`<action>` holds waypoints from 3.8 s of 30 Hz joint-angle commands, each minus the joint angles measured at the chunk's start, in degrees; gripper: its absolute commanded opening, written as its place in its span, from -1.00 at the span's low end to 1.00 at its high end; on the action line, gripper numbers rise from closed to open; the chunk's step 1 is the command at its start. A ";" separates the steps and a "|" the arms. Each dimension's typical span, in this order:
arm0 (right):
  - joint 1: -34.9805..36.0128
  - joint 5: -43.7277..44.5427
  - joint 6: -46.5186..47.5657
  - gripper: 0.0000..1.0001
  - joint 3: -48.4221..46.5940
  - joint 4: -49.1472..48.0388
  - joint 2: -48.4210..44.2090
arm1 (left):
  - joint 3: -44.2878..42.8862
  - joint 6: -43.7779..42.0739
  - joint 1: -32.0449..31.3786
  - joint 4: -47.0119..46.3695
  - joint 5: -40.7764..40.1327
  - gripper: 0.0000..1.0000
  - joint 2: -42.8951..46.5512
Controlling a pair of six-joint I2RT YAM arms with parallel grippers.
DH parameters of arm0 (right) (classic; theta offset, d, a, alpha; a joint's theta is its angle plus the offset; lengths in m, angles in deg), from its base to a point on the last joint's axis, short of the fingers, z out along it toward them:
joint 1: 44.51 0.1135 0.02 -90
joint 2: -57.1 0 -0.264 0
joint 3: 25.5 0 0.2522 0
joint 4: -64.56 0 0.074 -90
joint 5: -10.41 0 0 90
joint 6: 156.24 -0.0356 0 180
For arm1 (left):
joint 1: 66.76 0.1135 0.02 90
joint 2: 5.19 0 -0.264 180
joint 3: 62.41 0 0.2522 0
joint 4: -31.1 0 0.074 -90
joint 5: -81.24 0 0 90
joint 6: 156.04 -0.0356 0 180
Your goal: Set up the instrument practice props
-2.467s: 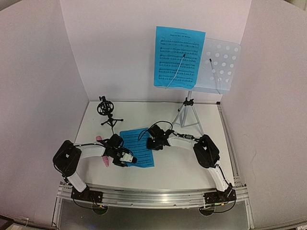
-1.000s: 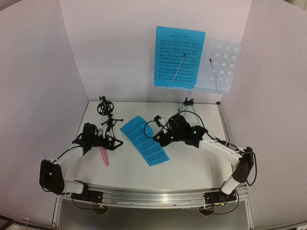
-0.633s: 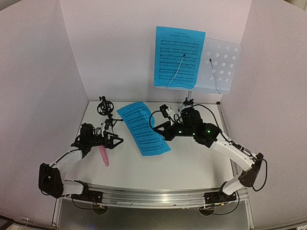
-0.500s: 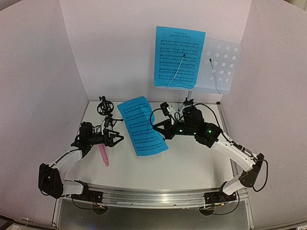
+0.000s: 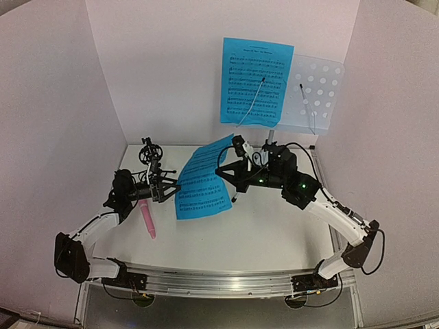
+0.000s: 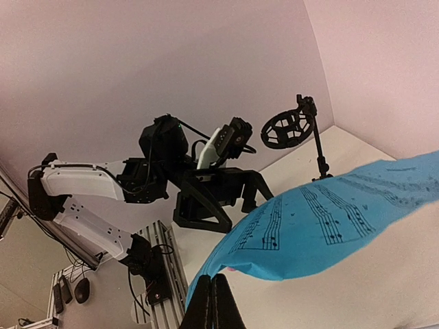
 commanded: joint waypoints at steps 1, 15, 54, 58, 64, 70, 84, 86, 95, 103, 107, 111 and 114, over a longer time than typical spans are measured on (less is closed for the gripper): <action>0.06 -2.15 2.08 -1.00 -3.53 -2.20 1.07 | -2.06 3.06 -0.06 -5.92 3.66 0.99 -1.32; -1.36 -4.91 3.41 -1.00 -6.06 -2.15 3.66 | -3.09 6.96 -2.12 -11.30 11.19 0.53 -0.71; -6.15 -11.54 4.23 -1.00 -13.09 -1.76 9.30 | -2.75 11.08 2.07 -6.88 13.13 0.09 -1.15; -6.61 -13.82 3.72 -1.00 -12.99 -1.62 9.88 | -2.05 14.16 3.06 -11.16 14.16 0.28 -1.56; -6.80 -15.15 3.57 -1.00 -14.28 -1.58 11.88 | -3.12 17.25 3.07 -14.68 16.20 0.31 -2.59; -6.80 -15.05 3.37 -1.00 -14.56 -1.58 12.31 | -2.83 17.16 3.09 -13.11 15.70 -0.24 -2.48; -7.00 -11.80 -0.58 -0.56 -4.03 0.00 7.96 | -3.48 13.67 4.00 -10.16 15.97 -1.00 0.34; -6.85 -11.49 -1.65 -0.16 -1.89 -0.05 6.87 | -3.28 9.25 4.02 -10.89 19.18 -1.00 1.74; -6.71 -21.59 -7.38 0.60 1.90 -1.59 7.39 | -12.11 -39.78 3.83 30.40 26.11 -1.00 7.84; -6.71 -31.28 -16.50 0.57 1.01 -14.25 11.26 | -13.81 -49.30 3.30 40.63 25.60 -1.00 7.20; -6.71 -31.86 -18.23 0.39 -0.24 -17.03 11.55 | -13.43 -49.82 3.16 41.43 24.30 -1.00 7.06; -6.70 -32.35 -22.51 0.15 -0.38 -22.50 11.79 | -14.11 -52.99 3.07 45.11 23.65 -1.00 6.76; -6.71 -31.98 -22.98 -0.06 -0.02 -23.59 10.45 | -14.80 -57.50 3.06 49.80 22.76 -1.00 6.61</action>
